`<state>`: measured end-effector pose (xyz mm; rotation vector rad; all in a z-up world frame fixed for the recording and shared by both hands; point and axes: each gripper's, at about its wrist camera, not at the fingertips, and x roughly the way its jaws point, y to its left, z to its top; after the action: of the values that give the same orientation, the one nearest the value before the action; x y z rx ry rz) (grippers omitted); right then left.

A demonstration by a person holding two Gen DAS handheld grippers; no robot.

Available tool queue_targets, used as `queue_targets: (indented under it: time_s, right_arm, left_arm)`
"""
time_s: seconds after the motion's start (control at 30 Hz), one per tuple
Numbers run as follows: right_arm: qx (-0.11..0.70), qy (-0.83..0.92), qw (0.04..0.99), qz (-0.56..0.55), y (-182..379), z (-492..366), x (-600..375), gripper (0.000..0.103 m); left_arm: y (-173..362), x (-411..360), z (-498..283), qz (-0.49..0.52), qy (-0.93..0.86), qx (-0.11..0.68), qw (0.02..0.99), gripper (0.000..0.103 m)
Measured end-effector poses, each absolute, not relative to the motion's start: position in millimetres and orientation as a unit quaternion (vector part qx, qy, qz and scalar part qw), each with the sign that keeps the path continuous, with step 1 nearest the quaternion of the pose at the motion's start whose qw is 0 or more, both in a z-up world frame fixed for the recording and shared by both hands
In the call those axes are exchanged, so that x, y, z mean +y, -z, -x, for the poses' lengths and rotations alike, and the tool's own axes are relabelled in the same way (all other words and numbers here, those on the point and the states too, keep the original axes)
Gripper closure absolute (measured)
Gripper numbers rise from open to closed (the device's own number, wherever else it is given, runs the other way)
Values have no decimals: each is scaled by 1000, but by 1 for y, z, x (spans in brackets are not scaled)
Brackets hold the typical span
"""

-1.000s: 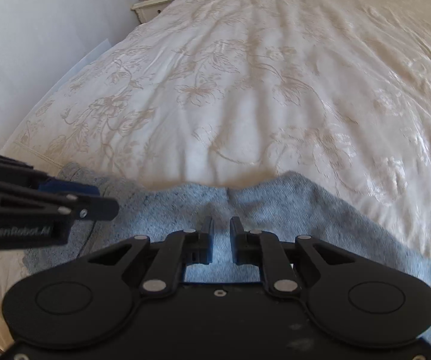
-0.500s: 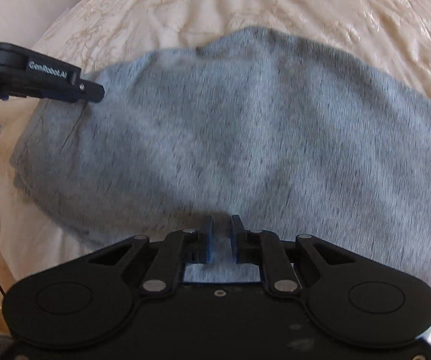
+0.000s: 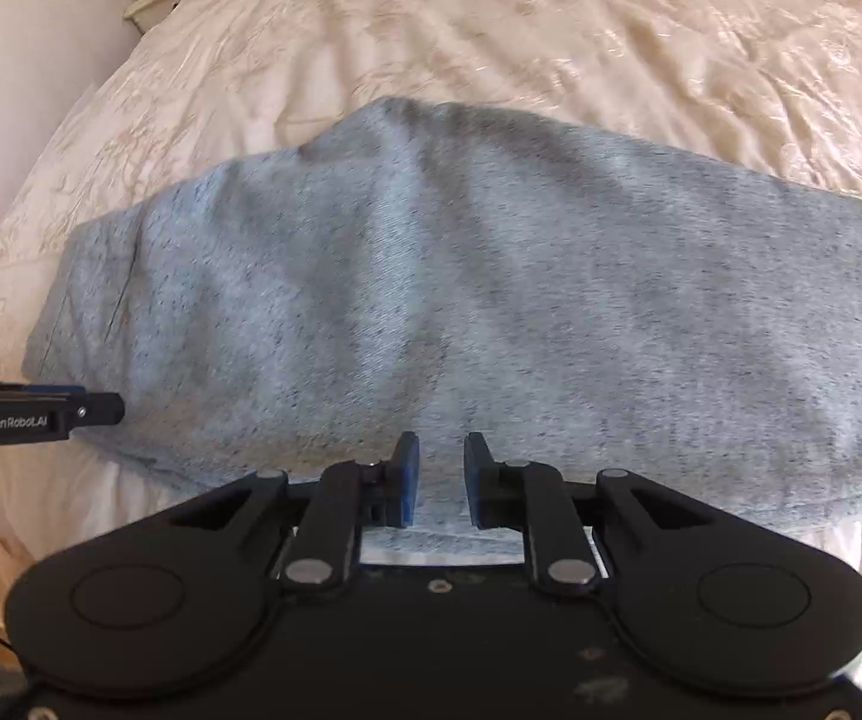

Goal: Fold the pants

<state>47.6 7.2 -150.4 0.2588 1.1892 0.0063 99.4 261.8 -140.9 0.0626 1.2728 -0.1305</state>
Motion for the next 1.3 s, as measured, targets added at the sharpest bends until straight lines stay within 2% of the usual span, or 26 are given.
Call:
queue_targets:
  time_s: [0.27, 0.57, 0.73, 1.0, 1.3]
  right_arm:
    - [514, 115, 827, -197, 143, 4, -127, 82]
    - [446, 272, 805, -281, 143, 76, -330, 78]
    - [422, 316, 791, -312, 152, 93, -411, 78]
    - [433, 289, 790, -325, 171, 85, -457, 77]
    - [445, 282, 773, -355, 183, 89, -470, 76]
  left_arm:
    - [127, 188, -87, -50, 78, 570, 816, 57]
    - [125, 43, -52, -37, 97, 571, 815, 58]
    - [121, -33, -35, -37, 125, 561, 817, 57]
    - [113, -96, -18, -62, 139, 554, 818, 57]
    - [120, -107, -19, -67, 113, 569, 812, 57]
